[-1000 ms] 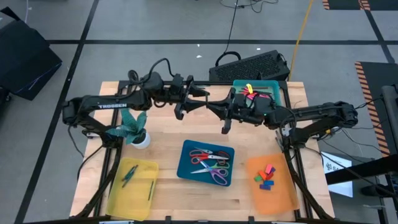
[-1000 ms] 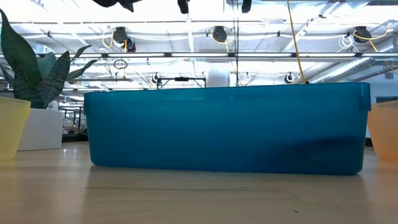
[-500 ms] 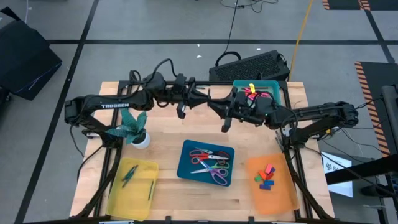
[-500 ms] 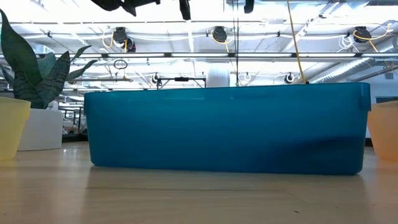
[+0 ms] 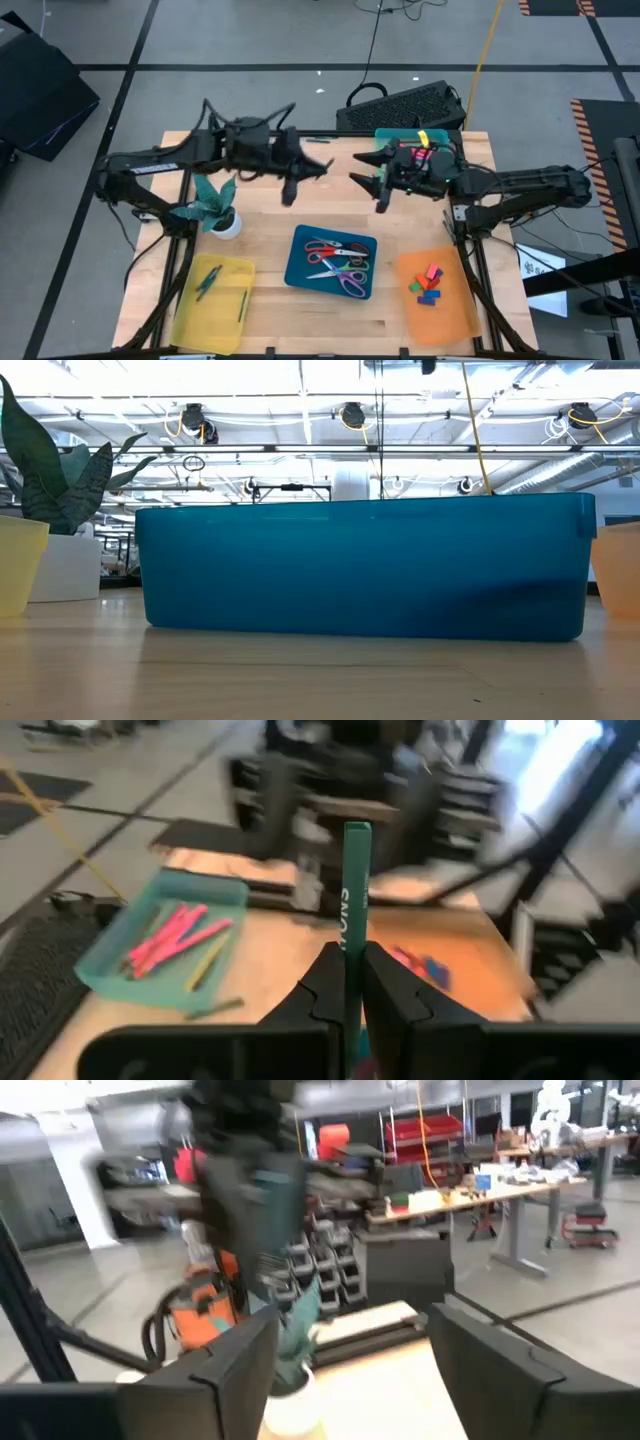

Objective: Sort crayons/erasers/pens/pencils in bins
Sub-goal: Put the green crayon into the yellow bin, then put the green crayons into the yellow bin

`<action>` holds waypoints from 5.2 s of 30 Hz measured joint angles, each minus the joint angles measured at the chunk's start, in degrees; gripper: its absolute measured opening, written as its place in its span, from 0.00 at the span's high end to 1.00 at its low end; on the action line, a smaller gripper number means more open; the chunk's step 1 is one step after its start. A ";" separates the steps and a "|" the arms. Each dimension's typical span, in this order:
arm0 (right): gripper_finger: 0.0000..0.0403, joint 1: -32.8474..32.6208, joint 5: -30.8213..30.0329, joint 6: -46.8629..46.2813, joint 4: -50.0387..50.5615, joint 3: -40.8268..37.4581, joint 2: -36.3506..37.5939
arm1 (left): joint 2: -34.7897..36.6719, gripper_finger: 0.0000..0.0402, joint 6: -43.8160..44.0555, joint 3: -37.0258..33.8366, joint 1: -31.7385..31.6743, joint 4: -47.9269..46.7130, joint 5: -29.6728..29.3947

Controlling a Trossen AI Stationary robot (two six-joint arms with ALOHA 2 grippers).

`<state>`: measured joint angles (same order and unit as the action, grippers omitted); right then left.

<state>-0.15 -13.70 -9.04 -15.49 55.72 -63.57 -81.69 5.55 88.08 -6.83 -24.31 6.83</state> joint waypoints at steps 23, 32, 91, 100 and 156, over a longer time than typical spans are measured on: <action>0.40 -19.06 -17.71 -13.97 31.87 0.02 -3.28 | 0.98 0.96 74.69 -5.30 55.38 -50.71 -12.18; 0.40 -23.73 -17.85 -52.50 59.81 0.02 -4.59 | 0.90 0.95 102.62 -26.63 67.11 -31.45 -5.60; 0.47 3.04 31.96 -27.74 91.74 -11.06 -18.10 | 26.59 0.53 77.03 -26.03 41.59 -40.07 -29.05; 0.47 17.75 16.78 -5.93 91.02 -10.29 -31.11 | 29.56 0.53 66.41 -21.24 31.17 -38.69 -38.46; 0.82 13.93 27.88 -24.32 77.03 -16.30 -32.09 | 29.97 0.53 45.56 -16.70 22.97 -42.54 -27.87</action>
<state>13.77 14.19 -33.36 61.53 39.42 -95.66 -51.72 51.11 71.37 16.14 -66.85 -21.04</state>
